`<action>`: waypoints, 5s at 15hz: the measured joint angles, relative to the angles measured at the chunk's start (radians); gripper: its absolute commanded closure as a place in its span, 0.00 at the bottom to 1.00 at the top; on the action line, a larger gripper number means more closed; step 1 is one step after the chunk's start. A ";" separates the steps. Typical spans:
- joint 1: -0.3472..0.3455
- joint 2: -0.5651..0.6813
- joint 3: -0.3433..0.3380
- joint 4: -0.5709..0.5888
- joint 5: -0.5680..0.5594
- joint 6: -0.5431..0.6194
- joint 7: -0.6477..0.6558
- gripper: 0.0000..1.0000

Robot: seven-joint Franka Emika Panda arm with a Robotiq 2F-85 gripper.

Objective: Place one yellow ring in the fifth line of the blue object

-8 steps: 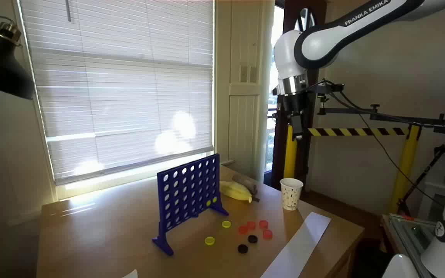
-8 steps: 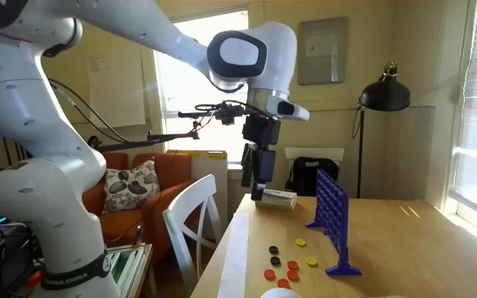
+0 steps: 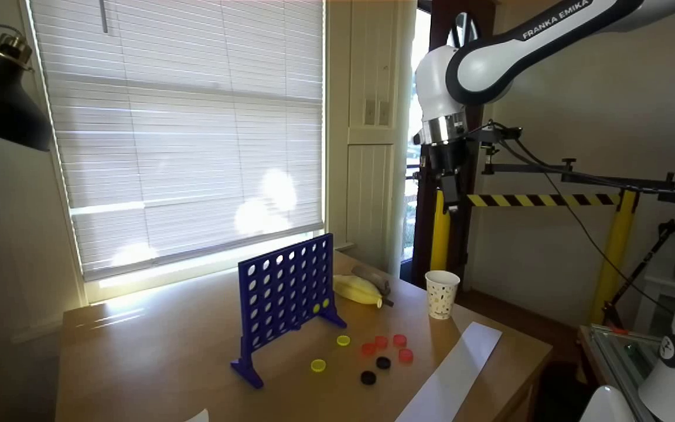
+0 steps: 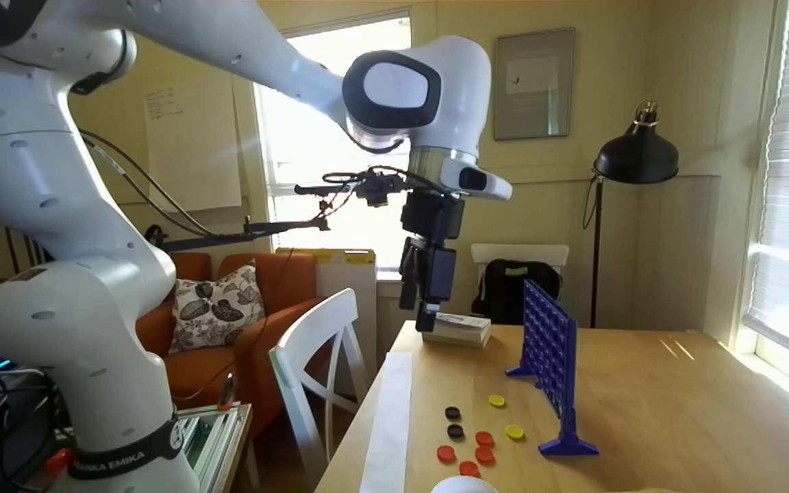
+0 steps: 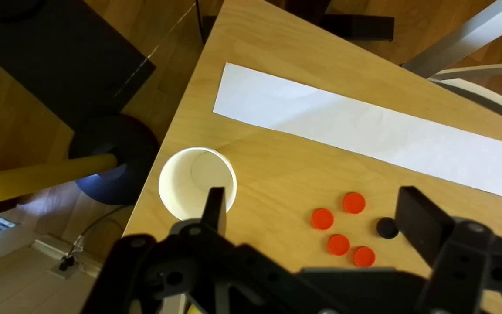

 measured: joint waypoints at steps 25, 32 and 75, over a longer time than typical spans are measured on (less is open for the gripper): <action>0.076 0.392 0.085 0.213 0.047 0.470 -0.117 0.00; 0.118 0.479 0.099 0.211 0.046 0.663 0.088 0.00; 0.161 0.943 0.188 0.464 0.173 0.790 0.049 0.00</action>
